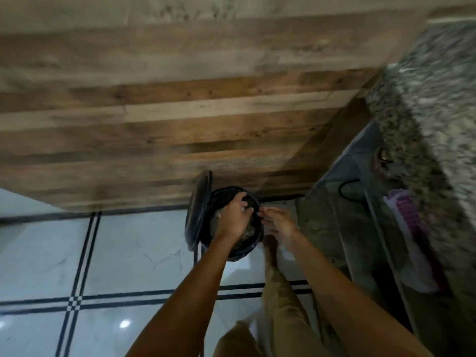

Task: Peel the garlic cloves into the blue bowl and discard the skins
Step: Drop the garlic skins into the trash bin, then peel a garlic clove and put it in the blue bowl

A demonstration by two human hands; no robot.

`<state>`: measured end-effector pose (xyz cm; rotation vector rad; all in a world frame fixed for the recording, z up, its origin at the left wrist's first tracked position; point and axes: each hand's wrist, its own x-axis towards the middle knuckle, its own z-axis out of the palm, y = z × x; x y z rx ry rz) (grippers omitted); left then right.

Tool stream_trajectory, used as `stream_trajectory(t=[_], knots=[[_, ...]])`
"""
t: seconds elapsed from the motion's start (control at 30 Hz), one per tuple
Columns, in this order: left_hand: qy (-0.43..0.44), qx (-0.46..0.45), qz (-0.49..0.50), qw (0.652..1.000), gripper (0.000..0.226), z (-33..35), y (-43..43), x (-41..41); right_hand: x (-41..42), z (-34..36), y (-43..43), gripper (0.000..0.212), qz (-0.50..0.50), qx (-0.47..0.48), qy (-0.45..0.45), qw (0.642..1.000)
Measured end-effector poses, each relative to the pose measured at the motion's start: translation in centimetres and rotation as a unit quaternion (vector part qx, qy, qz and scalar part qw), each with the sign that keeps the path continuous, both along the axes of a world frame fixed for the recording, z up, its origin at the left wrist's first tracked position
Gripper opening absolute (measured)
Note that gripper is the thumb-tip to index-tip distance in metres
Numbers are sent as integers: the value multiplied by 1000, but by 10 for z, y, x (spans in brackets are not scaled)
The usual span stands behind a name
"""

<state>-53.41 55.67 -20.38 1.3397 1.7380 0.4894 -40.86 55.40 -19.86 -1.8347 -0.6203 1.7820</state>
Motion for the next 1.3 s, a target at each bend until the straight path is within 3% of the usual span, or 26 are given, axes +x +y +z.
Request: stream_trajectory(t=[0.23,0.33,0.47,0.57,0.7,0.8,0.87,0.9,0.97,1.03,1.1,1.17,1.23,1.3], knots=[[-109,100,-170,974,18,142,-45,128,122,158,-101,15,-151,207,-87,963],[-170,80,-297,936,15,186,-90,212,194,199,-176,14,-271,230,-152,922],[-188,51,-473,859,17,210,-174,322,267,229,-291,16,-412,234,-208,856],[-206,50,-575,790,18,218,-247,384,300,237,-376,15,-500,221,-255,798],[-180,53,-659,728,21,215,-356,436,325,230,-493,15,-574,164,-349,722],[-109,106,-690,708,23,211,-420,455,329,221,-570,15,-609,82,-443,653],[-36,152,-730,665,23,203,-442,464,335,214,-610,21,-590,-4,-533,606],[-8,172,-748,641,21,199,-448,467,338,210,-628,26,-569,-49,-557,603],[37,189,-768,610,15,193,-456,472,344,200,-659,40,-540,-119,-539,635],[-3,195,-759,621,9,203,-466,474,347,189,-679,49,-537,-119,-495,672],[-146,202,-683,686,8,232,-481,484,347,181,-692,47,-546,-78,-463,694],[-217,259,-577,744,10,262,-489,511,346,182,-701,40,-548,-55,-448,705],[-158,272,-547,775,7,269,-481,549,346,183,-705,37,-542,-43,-448,709],[4,239,-594,769,10,257,-469,576,346,185,-708,36,-538,-43,-451,711]])
